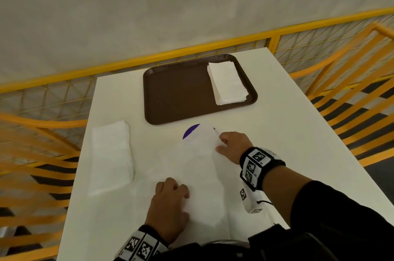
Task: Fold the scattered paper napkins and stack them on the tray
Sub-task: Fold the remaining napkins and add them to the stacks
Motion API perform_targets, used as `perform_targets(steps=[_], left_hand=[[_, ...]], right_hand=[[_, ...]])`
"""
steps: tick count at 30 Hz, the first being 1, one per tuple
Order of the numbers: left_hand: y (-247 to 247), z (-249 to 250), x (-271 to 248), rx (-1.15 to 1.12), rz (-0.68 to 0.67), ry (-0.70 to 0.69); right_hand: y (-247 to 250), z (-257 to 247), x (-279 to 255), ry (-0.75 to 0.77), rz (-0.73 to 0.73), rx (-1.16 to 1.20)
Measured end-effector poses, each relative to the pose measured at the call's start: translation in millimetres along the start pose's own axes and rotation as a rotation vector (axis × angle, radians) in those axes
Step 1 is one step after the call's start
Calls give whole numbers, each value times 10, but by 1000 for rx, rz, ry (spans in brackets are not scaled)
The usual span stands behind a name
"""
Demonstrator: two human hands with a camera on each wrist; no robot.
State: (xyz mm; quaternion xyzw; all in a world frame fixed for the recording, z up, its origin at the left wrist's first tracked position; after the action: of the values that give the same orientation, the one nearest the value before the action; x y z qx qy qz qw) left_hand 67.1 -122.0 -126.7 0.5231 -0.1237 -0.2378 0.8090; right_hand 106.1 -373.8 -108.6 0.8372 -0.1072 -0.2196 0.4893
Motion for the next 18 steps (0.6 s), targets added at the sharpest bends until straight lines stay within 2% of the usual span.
perform_targets(steps=[5,9,11,13,16,18], left_hand=[[12,-49,9,-42,-16,96],[180,-33,151,-287,113,358],[284,-17,290,-485,121,473],[394,59,440,-831,62,533],[564,226,615,-1204,5,520],[693,342,669,-1295,-11,497]], right_hand=[[341,-80,-210,144,155,206],[709,-121,-435,264,263,295],[902,-165,-568,312,293,365],[1048,-182,-654,326,304,432],[1177,-150,-712,275,326,519],[1212,-100,-730,244,342,556]])
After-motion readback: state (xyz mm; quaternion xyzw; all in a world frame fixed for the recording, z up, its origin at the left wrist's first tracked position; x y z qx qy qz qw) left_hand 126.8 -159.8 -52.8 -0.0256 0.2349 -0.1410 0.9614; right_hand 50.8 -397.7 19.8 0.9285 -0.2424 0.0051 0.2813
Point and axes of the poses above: each hand's wrist, its own x-axis towards the middle knuckle, its own y-axis out of the back of the hand, z = x × y, the point moved 2 cm from there along x, towards the middle knuckle, and after that the axes turned 12 degrees about z, right-handed, at the moved point
